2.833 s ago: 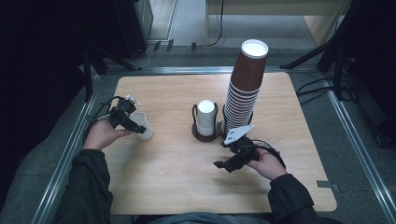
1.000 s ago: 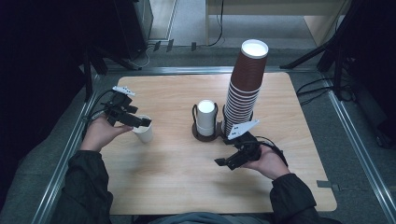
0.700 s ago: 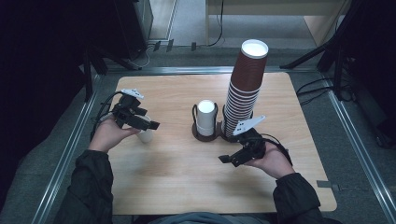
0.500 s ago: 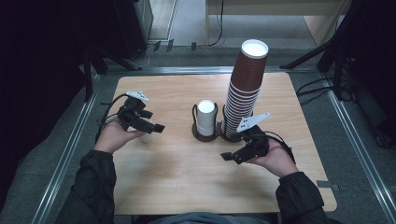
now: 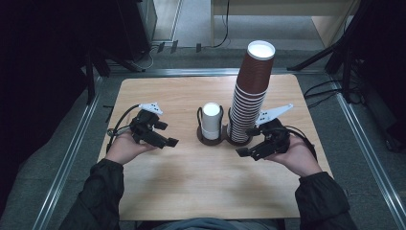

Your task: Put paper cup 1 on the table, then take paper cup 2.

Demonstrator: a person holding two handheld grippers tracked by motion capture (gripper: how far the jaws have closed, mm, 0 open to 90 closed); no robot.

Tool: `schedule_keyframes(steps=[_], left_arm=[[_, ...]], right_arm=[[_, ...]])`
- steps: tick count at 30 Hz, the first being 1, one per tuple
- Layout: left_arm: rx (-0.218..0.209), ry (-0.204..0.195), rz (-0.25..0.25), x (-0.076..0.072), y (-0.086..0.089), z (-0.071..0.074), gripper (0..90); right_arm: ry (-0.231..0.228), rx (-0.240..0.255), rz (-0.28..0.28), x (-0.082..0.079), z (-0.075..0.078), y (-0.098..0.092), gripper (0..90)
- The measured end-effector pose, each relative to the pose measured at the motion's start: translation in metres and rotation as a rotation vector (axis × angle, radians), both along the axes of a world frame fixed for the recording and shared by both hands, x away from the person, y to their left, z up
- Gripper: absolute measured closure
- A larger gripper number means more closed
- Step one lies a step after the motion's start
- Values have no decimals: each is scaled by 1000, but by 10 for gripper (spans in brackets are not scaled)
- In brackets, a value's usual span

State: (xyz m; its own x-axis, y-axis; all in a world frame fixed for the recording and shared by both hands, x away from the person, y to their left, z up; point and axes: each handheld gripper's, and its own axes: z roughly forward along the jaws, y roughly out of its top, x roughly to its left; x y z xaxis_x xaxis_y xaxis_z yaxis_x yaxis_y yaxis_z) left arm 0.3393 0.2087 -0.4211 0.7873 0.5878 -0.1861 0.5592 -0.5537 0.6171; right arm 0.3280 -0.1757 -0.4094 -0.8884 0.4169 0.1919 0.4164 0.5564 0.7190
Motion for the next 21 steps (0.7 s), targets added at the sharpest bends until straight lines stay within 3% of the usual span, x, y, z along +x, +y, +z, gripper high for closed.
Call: schedule_keyframes(steps=[4,7,10,19,21], left_arm=[[-13,8,-1,-4,-2,-3,134],[5,-1,10,-6,-4,-4,134],[-17,-4,12,-6,-2,-5,135],[-22,3,-19,-9,-6,-7,138],[-17,-13,-19,-10,-8,-7,142]], right_arm=[[-25,6,-1,2,18,-10,162],[-30,11,-11,3,26,-15,167],[-54,22,-31,5,41,-24,181],[-79,-2,-40,8,63,-36,181],[-99,-12,-48,12,72,-42,181]])
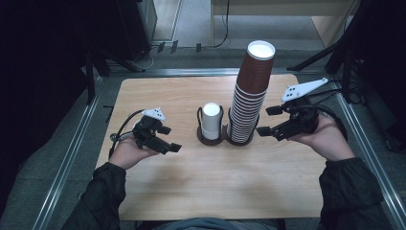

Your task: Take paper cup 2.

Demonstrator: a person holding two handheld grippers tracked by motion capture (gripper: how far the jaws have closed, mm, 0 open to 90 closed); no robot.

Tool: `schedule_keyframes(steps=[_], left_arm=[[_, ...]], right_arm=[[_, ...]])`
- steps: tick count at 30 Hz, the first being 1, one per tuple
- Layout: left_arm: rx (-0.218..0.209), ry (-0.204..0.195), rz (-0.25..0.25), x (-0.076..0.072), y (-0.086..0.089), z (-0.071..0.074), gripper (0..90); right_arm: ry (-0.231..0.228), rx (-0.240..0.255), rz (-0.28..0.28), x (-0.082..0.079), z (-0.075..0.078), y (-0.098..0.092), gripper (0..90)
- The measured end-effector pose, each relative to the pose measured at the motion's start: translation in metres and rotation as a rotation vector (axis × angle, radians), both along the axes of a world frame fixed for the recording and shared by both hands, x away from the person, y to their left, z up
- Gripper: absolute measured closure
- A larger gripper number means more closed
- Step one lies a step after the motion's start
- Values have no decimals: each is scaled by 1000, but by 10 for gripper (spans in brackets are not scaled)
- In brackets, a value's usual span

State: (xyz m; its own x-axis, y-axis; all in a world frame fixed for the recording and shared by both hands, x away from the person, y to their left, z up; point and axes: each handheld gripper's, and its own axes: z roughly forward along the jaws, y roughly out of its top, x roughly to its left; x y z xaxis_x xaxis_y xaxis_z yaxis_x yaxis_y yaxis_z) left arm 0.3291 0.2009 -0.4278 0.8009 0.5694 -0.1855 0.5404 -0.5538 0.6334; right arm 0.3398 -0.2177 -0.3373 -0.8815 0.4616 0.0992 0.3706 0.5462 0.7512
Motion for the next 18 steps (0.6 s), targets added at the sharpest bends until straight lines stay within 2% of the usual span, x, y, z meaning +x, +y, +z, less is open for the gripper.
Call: schedule_keyframes(steps=[2,7,9,13,14,18], left_arm=[[-18,-6,-13,-3,-3,0,142],[-21,-6,-29,-6,-8,0,142],[-24,3,-35,-7,-9,-1,142],[-11,6,-44,-9,-12,-5,142],[-8,3,-45,-10,-13,-5,142],[-22,-3,-63,-14,-15,-4,142]], right_arm=[[-10,3,-2,3,6,-4,181],[-21,-6,-18,12,19,-9,180],[-30,-8,-24,20,29,-11,175],[-27,-11,-21,28,40,-10,167],[-39,-18,-29,33,47,-9,156],[-47,-17,-38,40,55,-6,147]])
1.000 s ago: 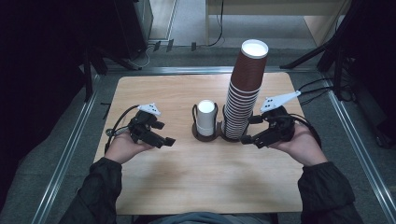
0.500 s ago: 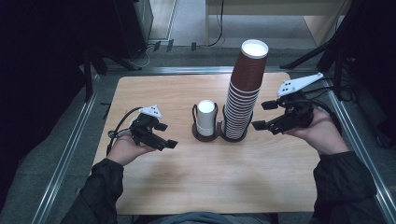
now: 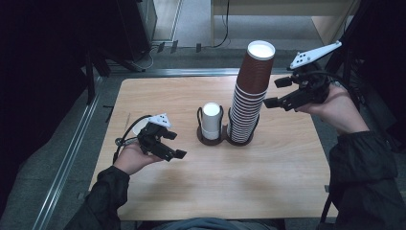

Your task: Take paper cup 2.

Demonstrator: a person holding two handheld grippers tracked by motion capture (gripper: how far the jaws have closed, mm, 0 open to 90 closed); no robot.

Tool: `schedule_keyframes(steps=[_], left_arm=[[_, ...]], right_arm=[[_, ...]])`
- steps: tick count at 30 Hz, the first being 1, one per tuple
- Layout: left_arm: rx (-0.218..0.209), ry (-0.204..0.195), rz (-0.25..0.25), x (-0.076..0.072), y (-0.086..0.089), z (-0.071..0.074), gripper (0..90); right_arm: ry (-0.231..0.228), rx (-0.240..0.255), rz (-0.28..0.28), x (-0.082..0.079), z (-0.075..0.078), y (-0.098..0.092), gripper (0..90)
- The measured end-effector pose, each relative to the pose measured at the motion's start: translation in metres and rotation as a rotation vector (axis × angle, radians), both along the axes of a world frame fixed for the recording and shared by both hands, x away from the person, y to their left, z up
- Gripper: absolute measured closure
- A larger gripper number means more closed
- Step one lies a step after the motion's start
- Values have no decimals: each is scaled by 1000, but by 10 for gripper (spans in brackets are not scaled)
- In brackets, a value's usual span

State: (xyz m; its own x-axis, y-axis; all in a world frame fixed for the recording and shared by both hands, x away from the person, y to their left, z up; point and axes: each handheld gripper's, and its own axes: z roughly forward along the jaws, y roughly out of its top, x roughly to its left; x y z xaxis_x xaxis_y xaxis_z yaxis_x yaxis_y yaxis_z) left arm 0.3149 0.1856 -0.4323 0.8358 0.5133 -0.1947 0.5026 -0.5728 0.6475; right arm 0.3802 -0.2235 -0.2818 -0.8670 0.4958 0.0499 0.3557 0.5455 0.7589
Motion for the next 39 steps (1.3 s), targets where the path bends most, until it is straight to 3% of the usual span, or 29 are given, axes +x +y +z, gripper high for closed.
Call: schedule_keyframes(steps=[7,13,20,22,39], left_arm=[[9,18,-30,-2,-3,-4,142],[-14,29,-50,-4,-5,-4,140],[-1,36,-69,-5,-10,-7,140],[21,26,-78,-8,-13,-8,141],[15,41,-78,-8,-13,-10,141]], right_arm=[[-17,32,6,17,20,8,135],[-15,8,11,27,26,22,130],[-11,29,6,38,27,36,130],[-14,29,5,39,27,39,128],[-38,24,8,40,25,43,141]])
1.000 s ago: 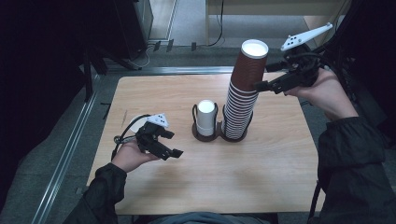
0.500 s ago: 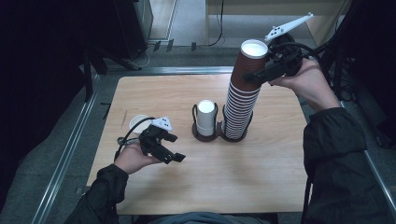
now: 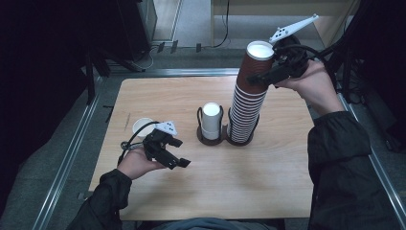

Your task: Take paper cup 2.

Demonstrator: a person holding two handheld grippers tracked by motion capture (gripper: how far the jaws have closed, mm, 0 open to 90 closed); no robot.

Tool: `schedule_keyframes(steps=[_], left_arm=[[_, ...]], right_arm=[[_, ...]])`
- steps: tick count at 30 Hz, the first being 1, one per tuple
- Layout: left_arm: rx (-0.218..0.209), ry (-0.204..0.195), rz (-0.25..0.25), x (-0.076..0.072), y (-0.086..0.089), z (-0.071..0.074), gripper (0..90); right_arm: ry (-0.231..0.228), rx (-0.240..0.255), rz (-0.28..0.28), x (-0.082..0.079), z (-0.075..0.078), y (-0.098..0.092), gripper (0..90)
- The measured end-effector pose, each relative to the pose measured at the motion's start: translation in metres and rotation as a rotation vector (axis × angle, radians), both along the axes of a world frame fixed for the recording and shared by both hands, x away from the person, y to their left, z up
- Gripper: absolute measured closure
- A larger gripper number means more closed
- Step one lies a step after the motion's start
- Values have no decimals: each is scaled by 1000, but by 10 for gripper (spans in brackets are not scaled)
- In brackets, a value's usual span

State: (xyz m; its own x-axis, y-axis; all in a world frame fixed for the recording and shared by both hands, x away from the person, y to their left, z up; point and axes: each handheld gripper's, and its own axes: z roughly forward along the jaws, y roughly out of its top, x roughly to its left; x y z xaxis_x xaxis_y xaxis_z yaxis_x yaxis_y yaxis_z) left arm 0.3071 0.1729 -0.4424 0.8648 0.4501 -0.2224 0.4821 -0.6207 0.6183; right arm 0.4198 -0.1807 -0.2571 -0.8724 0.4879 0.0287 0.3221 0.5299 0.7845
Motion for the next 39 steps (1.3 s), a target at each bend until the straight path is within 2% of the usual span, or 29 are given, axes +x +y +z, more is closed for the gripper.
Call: schedule_keyframes(steps=[5,8,11,17,19,21,25,26,27,28,29,30,32,34,37,39], left_arm=[[-5,0,1,0,1,0,141],[-16,13,-2,1,2,1,141],[-26,17,-4,0,2,1,140],[-37,13,4,0,3,3,96],[-59,14,8,0,4,5,87],[-80,6,10,1,5,7,77],[-69,8,19,0,4,6,79],[-57,3,21,0,4,6,82],[-45,-23,26,-1,4,7,100],[-45,-23,26,-1,4,7,145],[-51,-35,25,-2,4,7,145],[-82,-29,34,-2,6,10,157],[-96,-22,41,0,7,10,159],[-99,-17,42,0,8,10,165],[-111,-2,33,2,9,9,221],[-120,-2,30,1,9,10,230]], right_arm=[[0,2,2,0,1,-1,147],[-5,-5,5,-1,4,-1,150],[-16,15,6,-2,8,-2,152],[-52,17,6,-8,27,-2,153],[-54,19,5,-9,30,-2,153],[-76,4,0,-12,38,-1,152],[-96,-11,-4,-16,47,1,152],[-101,-14,-5,-17,51,1,152],[-115,-9,-1,-20,59,1,152],[-119,-9,1,-21,62,1,152],[-119,-9,1,-21,62,1,152],[-129,-18,2,-25,70,2,151],[-140,-18,7,-30,77,2,151],[-147,-16,11,-31,81,2,151],[-189,-26,23,-42,95,5,151],[-191,-22,41,-47,99,8,151]])
